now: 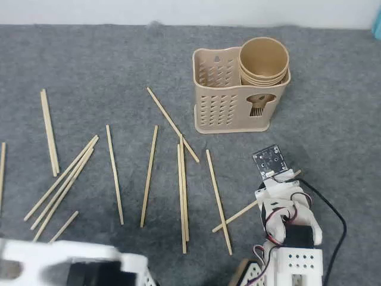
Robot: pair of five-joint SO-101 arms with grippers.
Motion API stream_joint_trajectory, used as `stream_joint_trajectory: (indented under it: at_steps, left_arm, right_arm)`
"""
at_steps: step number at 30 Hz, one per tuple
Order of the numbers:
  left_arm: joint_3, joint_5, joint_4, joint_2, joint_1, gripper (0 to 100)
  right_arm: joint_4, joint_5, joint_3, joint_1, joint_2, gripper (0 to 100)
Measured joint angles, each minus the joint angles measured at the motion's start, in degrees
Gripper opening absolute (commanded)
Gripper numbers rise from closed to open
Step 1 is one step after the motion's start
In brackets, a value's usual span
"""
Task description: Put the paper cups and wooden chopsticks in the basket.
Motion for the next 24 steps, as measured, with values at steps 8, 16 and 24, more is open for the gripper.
stream_joint_trajectory:
  at_steps: [8,16,24]
  left_arm:
    - [-9.9,0.2,-3.6,20.8,-12.5,1]
    - [-22.0,0.2,-4.0,39.8,-14.9,1]
    - [-30.3,0.1,-4.5,50.1,-7.8,1]
  right_arm:
    - [0.0,1.0,0.0,0.0,0.0,0.9]
    - [0.0,1.1,0.0,-0.1,0.0,0.9]
    - [1.5,1.6,0.0,-0.1,0.0,0.9]
